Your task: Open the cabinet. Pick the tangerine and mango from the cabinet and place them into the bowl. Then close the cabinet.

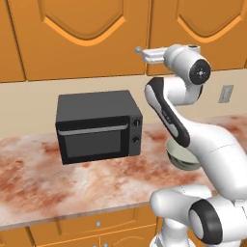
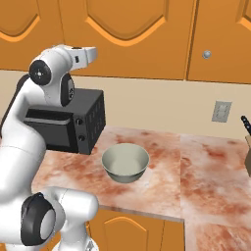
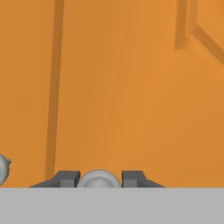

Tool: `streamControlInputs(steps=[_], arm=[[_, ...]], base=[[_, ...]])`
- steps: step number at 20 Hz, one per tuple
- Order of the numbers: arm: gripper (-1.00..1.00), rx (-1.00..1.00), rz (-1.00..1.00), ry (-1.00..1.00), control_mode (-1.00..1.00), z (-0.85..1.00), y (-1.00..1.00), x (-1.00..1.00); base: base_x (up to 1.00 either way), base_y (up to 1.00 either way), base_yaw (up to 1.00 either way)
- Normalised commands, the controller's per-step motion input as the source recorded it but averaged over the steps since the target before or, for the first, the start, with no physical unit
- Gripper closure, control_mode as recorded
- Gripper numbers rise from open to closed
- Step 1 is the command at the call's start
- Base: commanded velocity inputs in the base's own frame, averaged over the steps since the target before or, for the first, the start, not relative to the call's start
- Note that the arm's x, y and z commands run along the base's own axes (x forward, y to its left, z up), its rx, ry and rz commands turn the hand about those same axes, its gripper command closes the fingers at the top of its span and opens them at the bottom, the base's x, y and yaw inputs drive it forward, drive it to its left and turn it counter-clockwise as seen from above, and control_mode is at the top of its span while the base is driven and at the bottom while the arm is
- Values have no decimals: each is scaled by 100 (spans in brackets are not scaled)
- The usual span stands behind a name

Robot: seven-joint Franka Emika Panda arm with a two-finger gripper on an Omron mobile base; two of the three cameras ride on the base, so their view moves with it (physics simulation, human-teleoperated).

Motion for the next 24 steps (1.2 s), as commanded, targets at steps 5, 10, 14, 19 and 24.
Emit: streamControlInputs(steps=[5,10,14,19,24], arm=[[100,3,0,0,-100,39,-57,-72],[100,7,0,0,-100,43,-75,-86],[100,9,-2,0,-100,42,-79,-89],[100,10,-4,0,-100,41,-86,-88],[100,9,-2,0,-100,45,-88,-73]], base=[[0,0,0],[0,0,0],[0,0,0],[0,0,0],[0,0,0]])
